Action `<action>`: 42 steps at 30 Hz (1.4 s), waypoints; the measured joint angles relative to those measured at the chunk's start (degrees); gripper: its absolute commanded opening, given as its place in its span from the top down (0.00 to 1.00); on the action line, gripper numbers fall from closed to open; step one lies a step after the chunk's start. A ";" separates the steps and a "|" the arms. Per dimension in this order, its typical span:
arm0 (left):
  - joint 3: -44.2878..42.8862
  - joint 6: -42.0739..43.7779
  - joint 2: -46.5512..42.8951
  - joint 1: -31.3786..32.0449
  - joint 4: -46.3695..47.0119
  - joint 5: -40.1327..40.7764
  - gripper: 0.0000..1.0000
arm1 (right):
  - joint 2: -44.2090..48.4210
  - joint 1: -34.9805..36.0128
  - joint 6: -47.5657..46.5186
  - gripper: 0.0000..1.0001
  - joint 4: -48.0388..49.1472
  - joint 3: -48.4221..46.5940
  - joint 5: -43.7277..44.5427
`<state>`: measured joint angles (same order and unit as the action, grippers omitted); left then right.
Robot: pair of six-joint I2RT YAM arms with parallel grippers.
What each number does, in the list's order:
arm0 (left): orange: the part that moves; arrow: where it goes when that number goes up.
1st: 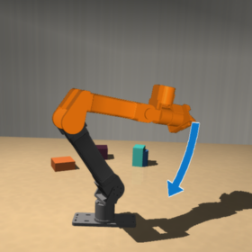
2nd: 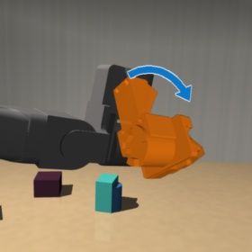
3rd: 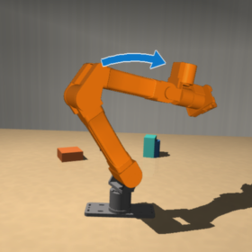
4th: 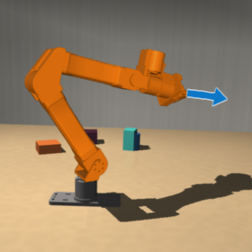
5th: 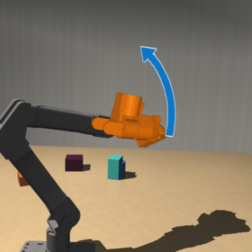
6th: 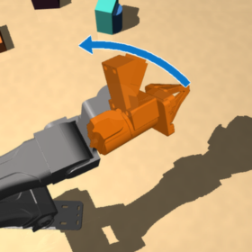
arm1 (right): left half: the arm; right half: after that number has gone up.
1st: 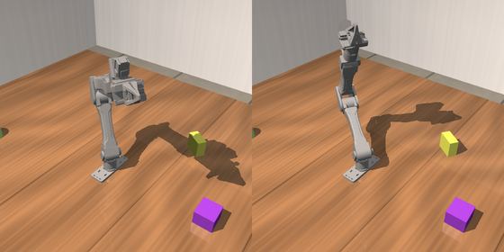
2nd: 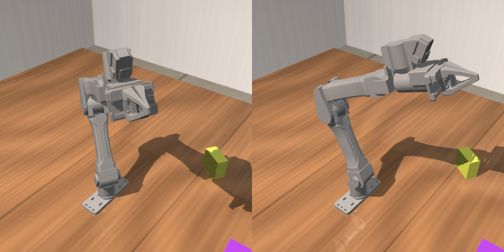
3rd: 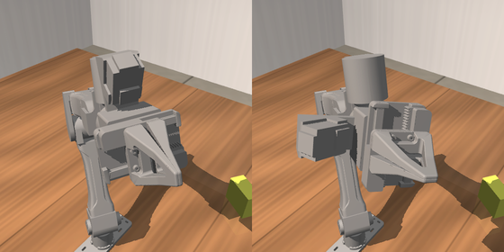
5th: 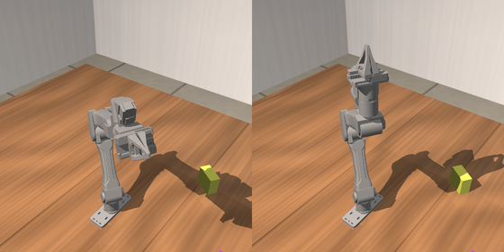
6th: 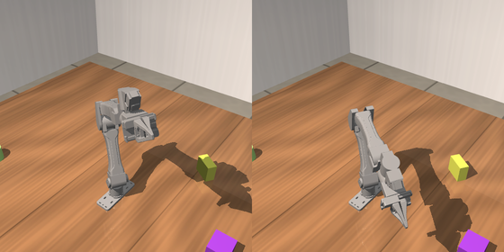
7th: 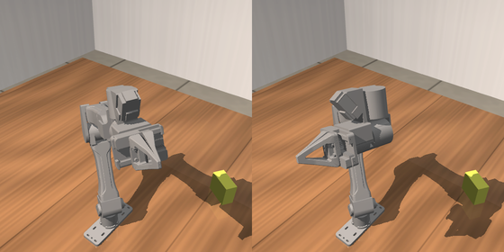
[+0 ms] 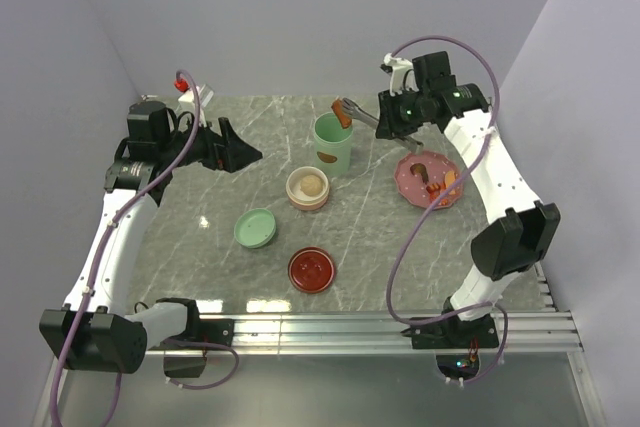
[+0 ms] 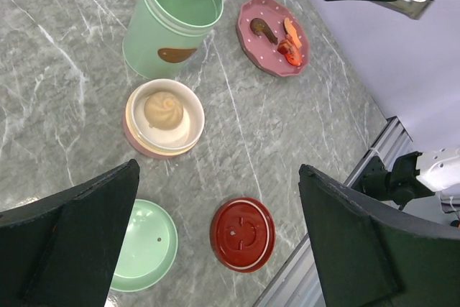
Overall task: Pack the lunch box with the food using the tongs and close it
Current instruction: Place the food into the lunch box, then pick up the food using the clamp
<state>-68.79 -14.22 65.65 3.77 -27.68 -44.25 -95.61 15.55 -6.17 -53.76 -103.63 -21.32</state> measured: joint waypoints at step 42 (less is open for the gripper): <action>-1.31 -0.02 0.63 0.00 -0.02 -0.48 0.00 | -0.37 2.89 -1.86 0.43 -1.77 -4.02 4.79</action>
<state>-70.11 -14.24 66.28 3.77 -27.70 -44.73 -95.98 18.44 -8.03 -55.53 -107.66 -16.53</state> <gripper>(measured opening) 0.994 0.570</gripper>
